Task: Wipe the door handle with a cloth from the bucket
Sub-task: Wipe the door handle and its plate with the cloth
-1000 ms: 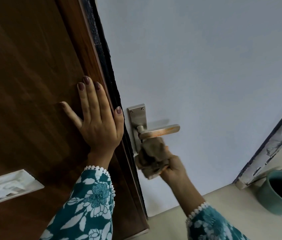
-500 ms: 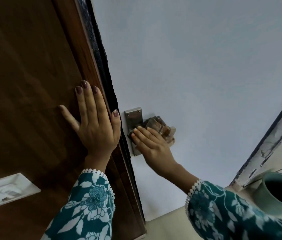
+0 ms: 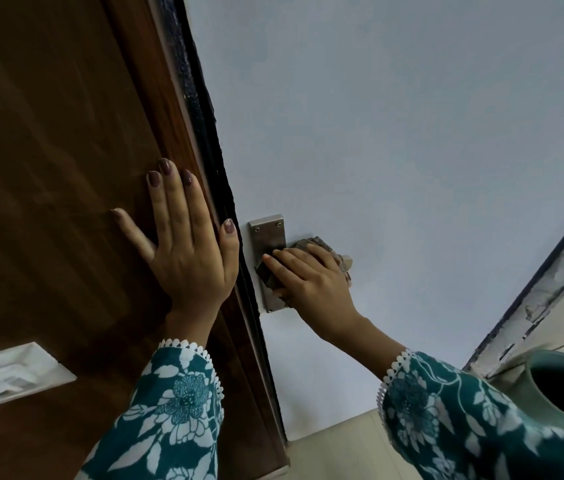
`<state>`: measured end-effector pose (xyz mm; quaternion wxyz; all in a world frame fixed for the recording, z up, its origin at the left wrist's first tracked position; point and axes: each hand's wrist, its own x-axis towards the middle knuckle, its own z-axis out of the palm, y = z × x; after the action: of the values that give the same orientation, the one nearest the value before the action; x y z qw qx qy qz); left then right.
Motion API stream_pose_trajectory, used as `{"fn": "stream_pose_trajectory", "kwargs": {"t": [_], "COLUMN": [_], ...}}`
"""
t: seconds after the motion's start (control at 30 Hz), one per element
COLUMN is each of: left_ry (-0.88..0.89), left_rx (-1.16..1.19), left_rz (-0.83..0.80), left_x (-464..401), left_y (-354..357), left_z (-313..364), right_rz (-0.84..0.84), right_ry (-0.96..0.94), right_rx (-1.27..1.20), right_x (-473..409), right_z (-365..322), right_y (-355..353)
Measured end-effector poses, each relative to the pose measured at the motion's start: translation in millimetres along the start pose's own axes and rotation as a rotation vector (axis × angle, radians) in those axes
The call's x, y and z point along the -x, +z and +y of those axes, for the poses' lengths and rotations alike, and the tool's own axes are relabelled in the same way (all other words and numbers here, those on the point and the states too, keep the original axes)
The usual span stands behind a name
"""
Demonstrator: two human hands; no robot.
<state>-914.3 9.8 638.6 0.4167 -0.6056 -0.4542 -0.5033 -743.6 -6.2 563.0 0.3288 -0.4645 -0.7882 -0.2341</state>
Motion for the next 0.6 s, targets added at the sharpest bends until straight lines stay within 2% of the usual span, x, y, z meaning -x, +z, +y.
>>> {"fn": "stream_pose_trajectory", "kwargs": {"t": [0.13,0.3,0.6], "left_ry": [0.006,0.001,0.019], "left_rx": [-0.003,-0.008,-0.006], "left_rz": [0.002,-0.003,-0.011], "left_x": [-0.5,-0.7,-0.2], "left_y": [0.1,0.5,-2.0], "left_z": [0.1,0.9,0.8], "right_rz": [0.091,0.037,0.136], "right_ry": [0.009,0.059,-0.018], "right_rx": [-0.042,-0.132,-0.097], "right_x": [5.3,12.6,-2.4], "right_z": [20.0,46.6,-12.9], "right_y": [-4.1,-11.9,10.3]}}
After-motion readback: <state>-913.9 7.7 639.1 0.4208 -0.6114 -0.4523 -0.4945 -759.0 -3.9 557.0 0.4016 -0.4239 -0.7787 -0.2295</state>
